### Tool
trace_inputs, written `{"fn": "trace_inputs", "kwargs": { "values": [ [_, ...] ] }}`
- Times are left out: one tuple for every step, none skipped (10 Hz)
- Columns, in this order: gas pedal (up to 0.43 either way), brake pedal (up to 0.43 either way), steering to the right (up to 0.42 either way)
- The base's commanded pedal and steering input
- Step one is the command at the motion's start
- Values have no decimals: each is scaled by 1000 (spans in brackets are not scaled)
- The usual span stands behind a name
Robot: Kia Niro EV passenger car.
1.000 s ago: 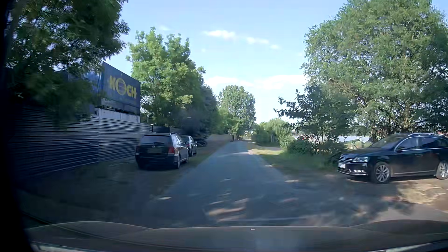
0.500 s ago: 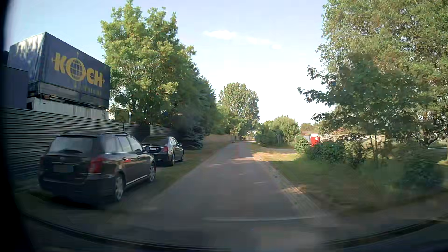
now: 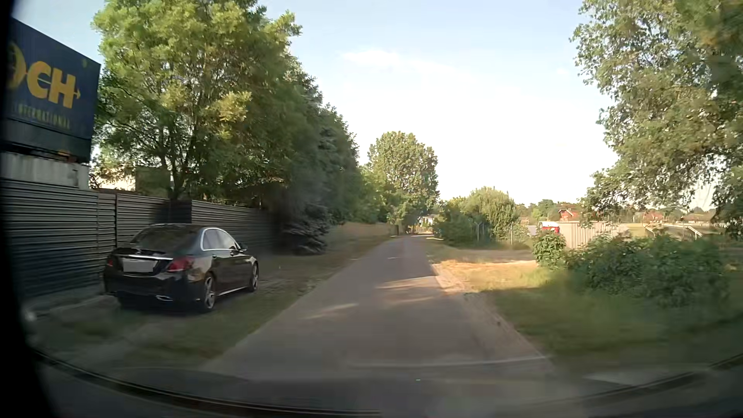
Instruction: Follow the waypoints while adhering to traffic rules and regulations
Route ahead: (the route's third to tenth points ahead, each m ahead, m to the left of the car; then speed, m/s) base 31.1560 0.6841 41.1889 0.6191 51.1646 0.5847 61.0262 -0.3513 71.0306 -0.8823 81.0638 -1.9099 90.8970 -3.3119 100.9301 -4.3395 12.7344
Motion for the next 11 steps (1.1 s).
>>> {"fn": "trace_inputs", "kwargs": {
  "values": [
    [157,6,-6],
    [157,6,-6],
    [157,6,-6],
    [157,6,-6],
    [157,6,-6],
    [157,6,-5],
    [157,6,-5],
    [157,6,-4],
    [157,6,2],
    [157,6,6],
    [157,6,8]
  ]
}}
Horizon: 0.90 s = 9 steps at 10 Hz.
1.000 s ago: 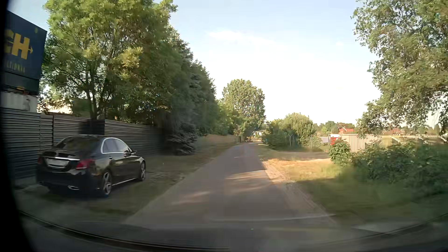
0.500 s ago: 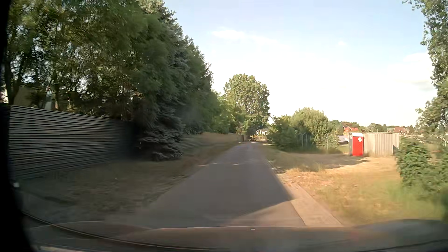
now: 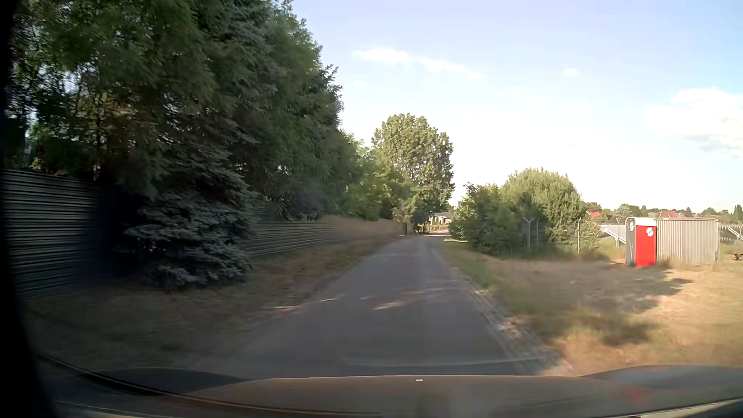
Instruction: Follow the waypoints while adhering to traffic rules and regulations
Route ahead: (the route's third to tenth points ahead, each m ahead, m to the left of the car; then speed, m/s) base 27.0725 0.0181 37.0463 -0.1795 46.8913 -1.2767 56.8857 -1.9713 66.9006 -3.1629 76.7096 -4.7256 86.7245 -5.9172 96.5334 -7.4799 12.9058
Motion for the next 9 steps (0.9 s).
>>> {"fn": "trace_inputs", "kwargs": {
  "values": [
    [157,6,8],
    [157,6,8],
    [157,6,8],
    [157,6,8],
    [157,6,8],
    [157,6,8],
    [157,6,8],
    [157,6,8],
    [138,6,8]
  ]
}}
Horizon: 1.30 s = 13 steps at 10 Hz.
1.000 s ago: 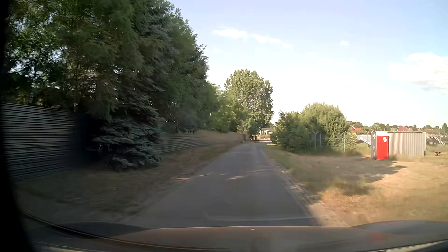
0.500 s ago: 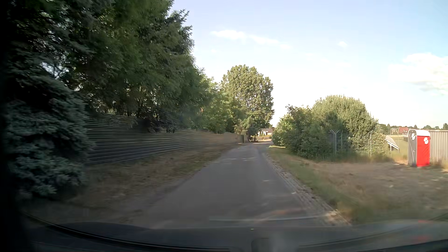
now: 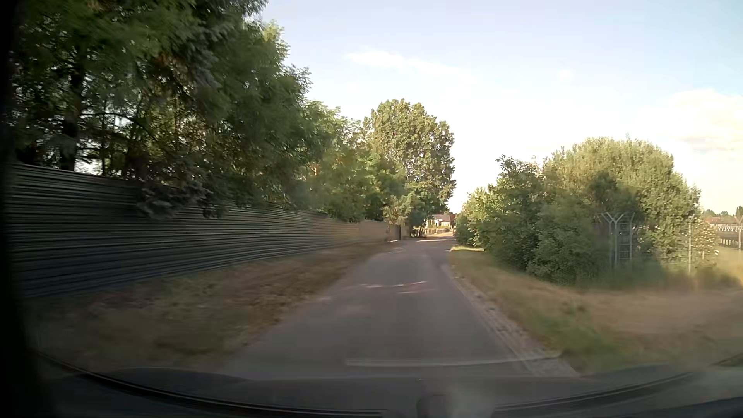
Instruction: Follow the waypoints while adhering to traffic rules and regulations
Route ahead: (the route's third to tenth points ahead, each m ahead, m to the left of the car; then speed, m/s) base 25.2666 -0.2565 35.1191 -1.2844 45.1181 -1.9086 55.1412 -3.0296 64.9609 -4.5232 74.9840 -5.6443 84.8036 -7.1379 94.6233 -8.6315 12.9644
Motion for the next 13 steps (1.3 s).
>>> {"fn": "trace_inputs", "kwargs": {
  "values": [
    [130,6,8],
    [130,6,8],
    [130,6,9],
    [130,6,9],
    [130,6,9],
    [130,6,10],
    [138,6,11],
    [138,6,12],
    [138,6,12],
    [138,6,12],
    [138,6,12],
    [138,6,13],
    [138,6,14]
  ]
}}
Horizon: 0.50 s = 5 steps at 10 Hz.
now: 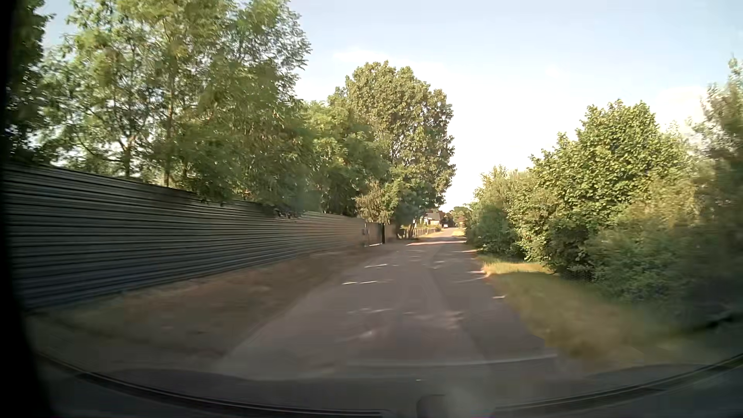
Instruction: Follow the waypoints while adhering to traffic rules and regulations
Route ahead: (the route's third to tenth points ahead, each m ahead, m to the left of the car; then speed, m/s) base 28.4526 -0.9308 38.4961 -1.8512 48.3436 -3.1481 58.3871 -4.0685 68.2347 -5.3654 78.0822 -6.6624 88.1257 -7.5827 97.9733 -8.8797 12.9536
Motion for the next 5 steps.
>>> {"fn": "trace_inputs", "kwargs": {
  "values": [
    [150,6,15],
    [150,6,16],
    [150,6,18],
    [150,6,19],
    [150,6,20]
  ]
}}
